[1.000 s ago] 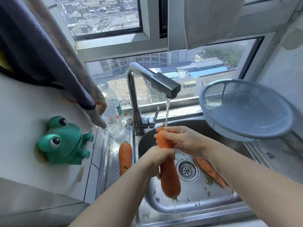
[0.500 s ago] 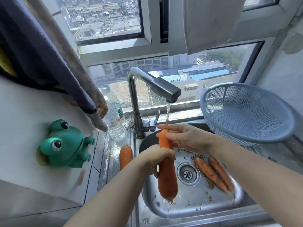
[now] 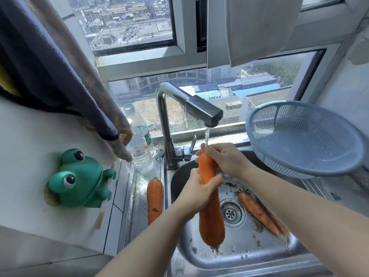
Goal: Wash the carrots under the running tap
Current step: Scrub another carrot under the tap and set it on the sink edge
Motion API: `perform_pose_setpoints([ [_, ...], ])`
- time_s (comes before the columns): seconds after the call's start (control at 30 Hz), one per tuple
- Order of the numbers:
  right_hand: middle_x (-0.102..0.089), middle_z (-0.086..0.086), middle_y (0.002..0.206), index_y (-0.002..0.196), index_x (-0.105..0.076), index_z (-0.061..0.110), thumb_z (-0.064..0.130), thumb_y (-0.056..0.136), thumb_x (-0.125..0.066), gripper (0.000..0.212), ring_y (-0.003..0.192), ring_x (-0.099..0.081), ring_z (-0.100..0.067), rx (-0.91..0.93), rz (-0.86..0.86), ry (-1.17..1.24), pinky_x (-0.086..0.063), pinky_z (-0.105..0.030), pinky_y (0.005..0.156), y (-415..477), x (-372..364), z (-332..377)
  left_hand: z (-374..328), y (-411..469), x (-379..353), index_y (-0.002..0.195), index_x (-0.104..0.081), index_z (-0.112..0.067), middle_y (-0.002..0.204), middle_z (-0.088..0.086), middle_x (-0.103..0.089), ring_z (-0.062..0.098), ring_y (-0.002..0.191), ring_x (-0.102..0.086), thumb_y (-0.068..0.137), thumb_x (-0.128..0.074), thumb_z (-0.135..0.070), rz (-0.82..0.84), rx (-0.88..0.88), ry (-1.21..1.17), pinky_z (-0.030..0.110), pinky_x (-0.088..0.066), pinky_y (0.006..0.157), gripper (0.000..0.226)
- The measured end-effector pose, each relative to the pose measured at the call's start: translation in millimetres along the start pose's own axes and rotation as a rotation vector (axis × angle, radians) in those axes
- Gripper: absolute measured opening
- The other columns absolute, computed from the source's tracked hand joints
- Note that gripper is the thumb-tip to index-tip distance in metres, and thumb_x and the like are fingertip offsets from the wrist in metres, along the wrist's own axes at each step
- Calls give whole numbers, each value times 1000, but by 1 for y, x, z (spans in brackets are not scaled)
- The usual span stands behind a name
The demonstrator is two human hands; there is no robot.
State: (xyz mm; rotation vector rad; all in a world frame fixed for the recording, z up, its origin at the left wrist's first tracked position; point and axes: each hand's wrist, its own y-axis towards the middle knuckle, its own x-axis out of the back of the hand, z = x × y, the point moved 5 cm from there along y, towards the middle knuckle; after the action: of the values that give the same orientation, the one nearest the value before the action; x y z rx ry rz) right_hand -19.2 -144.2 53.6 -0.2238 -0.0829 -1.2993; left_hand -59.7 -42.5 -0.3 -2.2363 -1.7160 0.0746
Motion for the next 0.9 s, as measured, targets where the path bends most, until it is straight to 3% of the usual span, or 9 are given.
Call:
perform_pose_setpoints([
  [0.13,-71,-11,109,106,-67,9,23,99,-47,26,95,-68,-18,-120,165,168,-56,-24,83,0,-4,-2,6,-2,9,101,-49,-16,84,5,-58,13,72,-56,82,-65,-48,-113,-46,22,34,-49,69,41],
  [0.23,-68,-14,116,114,-64,9,25,88,-56,32,104,-64,-22,-153,226,264,-53,-31,92,-1,2,-4,3,-2,15,99,-55,-12,82,3,-58,14,73,-54,91,-60,-41,-95,-102,49,36,-47,72,31],
  [0.3,-65,-16,121,122,-59,5,17,87,-61,37,107,-63,-24,-157,271,287,-52,-34,96,-3,3,-4,-2,-2,17,99,-57,-12,81,2,-58,13,73,-54,90,-58,-45,-61,-128,74,40,-49,73,34],
  [0.43,-69,-9,103,122,-59,6,-4,83,-68,41,92,-65,-12,30,227,-82,-53,-27,89,-4,-4,3,-8,-2,13,105,-58,-10,82,5,-57,14,72,-51,83,-51,-39,-22,-142,23,36,-44,67,37],
  [0.6,-69,0,88,105,-67,12,21,77,-78,31,82,-65,-15,166,-27,-437,-52,-29,80,-5,-10,9,-3,-2,7,95,-54,-11,74,8,-54,18,66,-49,79,-50,-31,-66,-125,33,36,-41,62,26],
  [0.73,-72,-8,82,96,-71,6,31,81,-74,30,73,-64,-12,137,28,-314,-54,-33,73,1,-7,3,-3,-2,9,86,-58,-11,67,1,-52,12,62,-45,78,-57,-31,-86,-98,4,31,-37,59,21],
  [0.8,-73,-2,90,105,-71,5,20,87,-70,24,82,-65,-4,23,145,-143,-52,-22,76,1,-5,0,1,-1,12,90,-61,-5,68,2,-54,13,63,-47,77,-64,-23,-116,-49,-33,31,-37,61,23],
  [0.9,-71,-5,110,123,-63,5,9,90,-63,33,100,-67,-13,-92,333,47,-53,-22,85,-6,-5,-1,2,0,14,93,-63,0,71,5,-55,15,67,-48,77,-68,-12,-114,7,-63,29,-38,63,20],
])
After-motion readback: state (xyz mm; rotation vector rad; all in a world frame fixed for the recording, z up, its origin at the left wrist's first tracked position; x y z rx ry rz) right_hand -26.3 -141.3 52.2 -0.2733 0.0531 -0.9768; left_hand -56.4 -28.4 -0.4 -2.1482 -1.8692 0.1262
